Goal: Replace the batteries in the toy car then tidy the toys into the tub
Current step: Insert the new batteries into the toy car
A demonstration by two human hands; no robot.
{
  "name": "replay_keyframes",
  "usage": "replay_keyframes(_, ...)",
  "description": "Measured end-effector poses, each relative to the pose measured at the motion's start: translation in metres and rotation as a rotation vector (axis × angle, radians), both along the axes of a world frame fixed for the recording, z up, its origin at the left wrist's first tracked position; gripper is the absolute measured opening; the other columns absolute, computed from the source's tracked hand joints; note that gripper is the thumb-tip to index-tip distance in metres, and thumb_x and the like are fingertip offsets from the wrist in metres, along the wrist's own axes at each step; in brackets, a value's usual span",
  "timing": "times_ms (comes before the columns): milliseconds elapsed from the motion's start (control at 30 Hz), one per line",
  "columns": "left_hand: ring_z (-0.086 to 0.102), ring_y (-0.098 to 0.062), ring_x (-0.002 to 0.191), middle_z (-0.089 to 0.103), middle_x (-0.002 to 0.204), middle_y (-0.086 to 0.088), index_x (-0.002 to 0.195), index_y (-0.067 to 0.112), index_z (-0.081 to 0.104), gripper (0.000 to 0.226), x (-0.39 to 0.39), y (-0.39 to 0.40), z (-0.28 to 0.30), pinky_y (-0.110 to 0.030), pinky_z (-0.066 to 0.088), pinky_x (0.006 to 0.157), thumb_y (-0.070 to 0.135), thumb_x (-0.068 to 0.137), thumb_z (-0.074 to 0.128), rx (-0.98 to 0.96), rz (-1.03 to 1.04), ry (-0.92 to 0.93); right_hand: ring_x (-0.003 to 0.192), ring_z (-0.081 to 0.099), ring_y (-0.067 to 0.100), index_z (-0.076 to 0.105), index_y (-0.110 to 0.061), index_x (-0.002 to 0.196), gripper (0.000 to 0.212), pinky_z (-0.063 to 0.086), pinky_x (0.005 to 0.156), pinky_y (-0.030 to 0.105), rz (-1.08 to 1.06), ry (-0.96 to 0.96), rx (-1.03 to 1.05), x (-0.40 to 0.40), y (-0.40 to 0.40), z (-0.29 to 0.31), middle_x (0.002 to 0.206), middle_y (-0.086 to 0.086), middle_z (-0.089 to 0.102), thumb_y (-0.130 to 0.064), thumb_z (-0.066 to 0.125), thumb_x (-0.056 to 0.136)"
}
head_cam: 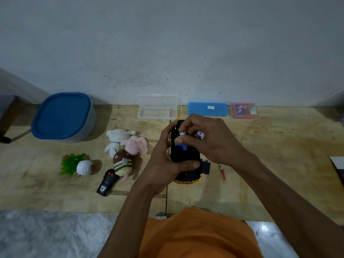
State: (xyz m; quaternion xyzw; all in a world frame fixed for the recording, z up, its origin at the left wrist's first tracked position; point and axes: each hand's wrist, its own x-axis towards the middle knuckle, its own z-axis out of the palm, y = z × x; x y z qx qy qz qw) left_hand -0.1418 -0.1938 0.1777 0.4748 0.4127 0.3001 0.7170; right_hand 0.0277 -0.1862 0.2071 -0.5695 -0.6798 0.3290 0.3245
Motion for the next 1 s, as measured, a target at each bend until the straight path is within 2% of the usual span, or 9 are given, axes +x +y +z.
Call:
replay_keyframes(133, 0.073, -0.023, 0.107, 0.074, 0.114, 0.012, 0.15, 0.033, 0.034, 0.108, -0.001, -0.001, 0.001, -0.033, 0.061, 0.08, -0.028, 0.07, 0.073, 0.007, -0.016, -0.031, 0.071, 0.066, 0.009, 0.074, -0.021, 0.09, 0.018, 0.053, 0.064, 0.026, 0.096, -0.055, 0.057, -0.003, 0.003, -0.004, 0.079, -0.009, 0.072, -0.032, 0.082, 0.079)
replay_keyframes(233, 0.073, -0.021, 0.107, 0.073, 0.114, 0.016, 0.15, 0.035, 0.035, 0.112, 0.0, 0.0, 0.001, -0.033, 0.062, 0.079, -0.029, 0.067, 0.075, -0.004, -0.008, -0.029, 0.078, 0.064, 0.009, 0.078, -0.023, 0.098, 0.024, 0.055, 0.065, 0.042, 0.204, -0.181, 0.098, 0.0, 0.006, -0.009, 0.088, -0.009, 0.07, -0.039, 0.074, 0.081)
replay_keyframes(367, 0.071, -0.026, 0.111, 0.062, 0.134, 0.003, 0.148, 0.038, 0.04, 0.113, 0.001, 0.0, 0.002, -0.039, 0.062, 0.079, -0.026, 0.064, 0.079, -0.014, 0.012, -0.028, 0.08, 0.058, 0.004, 0.078, -0.021, 0.106, 0.024, 0.055, 0.068, 0.042, 0.266, -0.243, 0.099, 0.007, 0.006, -0.009, 0.094, -0.007, 0.071, -0.034, 0.069, 0.088)
replay_keyframes(500, 0.072, -0.025, 0.108, 0.064, 0.128, 0.008, 0.146, 0.039, 0.042, 0.113, 0.002, -0.001, 0.003, -0.036, 0.062, 0.076, -0.027, 0.063, 0.079, -0.007, 0.03, -0.041, 0.077, 0.064, 0.013, 0.08, -0.022, 0.096, 0.021, 0.055, 0.062, 0.043, 0.231, -0.247, 0.134, 0.004, 0.005, -0.009, 0.087, -0.006, 0.072, -0.036, 0.07, 0.084)
replay_keyframes(633, 0.073, -0.023, 0.106, 0.071, 0.118, 0.013, 0.147, 0.038, 0.042, 0.114, 0.002, 0.001, 0.003, -0.034, 0.062, 0.074, -0.029, 0.062, 0.078, -0.015, 0.032, -0.045, 0.074, 0.058, 0.013, 0.079, -0.02, 0.095, 0.027, 0.052, 0.062, 0.04, 0.246, -0.299, 0.129, 0.002, 0.001, -0.012, 0.088, -0.003, 0.067, -0.036, 0.06, 0.087)
replay_keyframes(800, 0.071, -0.024, 0.111, 0.065, 0.129, 0.009, 0.143, 0.042, 0.044, 0.113, 0.003, 0.0, 0.002, -0.035, 0.062, 0.076, -0.028, 0.061, 0.079, -0.001, 0.043, -0.035, 0.072, 0.06, 0.02, 0.08, -0.017, 0.089, 0.026, 0.052, 0.063, 0.046, 0.222, -0.321, 0.125, 0.002, 0.0, -0.016, 0.082, 0.0, 0.065, -0.035, 0.062, 0.087)
replay_keyframes(867, 0.074, -0.022, 0.104, 0.072, 0.115, 0.014, 0.144, 0.041, 0.042, 0.113, 0.002, 0.0, 0.003, -0.035, 0.062, 0.074, -0.03, 0.064, 0.076, -0.009, 0.028, -0.043, 0.07, 0.06, 0.016, 0.079, -0.017, 0.083, 0.021, 0.053, 0.065, 0.039, 0.16, -0.286, 0.12, 0.001, -0.003, -0.011, 0.079, -0.001, 0.066, -0.036, 0.071, 0.085)
replay_keyframes(933, 0.075, -0.023, 0.098, 0.075, 0.108, 0.013, 0.143, 0.042, 0.041, 0.112, 0.0, 0.001, 0.004, -0.037, 0.062, 0.072, -0.03, 0.065, 0.075, -0.021, 0.024, -0.047, 0.068, 0.062, 0.007, 0.076, -0.021, 0.076, 0.025, 0.05, 0.064, 0.021, -0.092, -0.128, 0.087, 0.003, -0.006, -0.005, 0.072, -0.008, 0.067, -0.045, 0.076, 0.082)
replay_keyframes(1000, 0.075, -0.026, 0.097, 0.071, 0.115, 0.004, 0.143, 0.043, 0.043, 0.112, -0.002, 0.002, 0.004, -0.039, 0.062, 0.071, -0.027, 0.064, 0.077, -0.03, 0.058, -0.036, 0.065, 0.066, 0.007, 0.072, -0.019, 0.072, 0.04, 0.053, 0.064, 0.022, -0.39, 0.008, 0.003, 0.006, -0.01, -0.002, 0.067, -0.007, 0.069, -0.056, 0.069, 0.085)
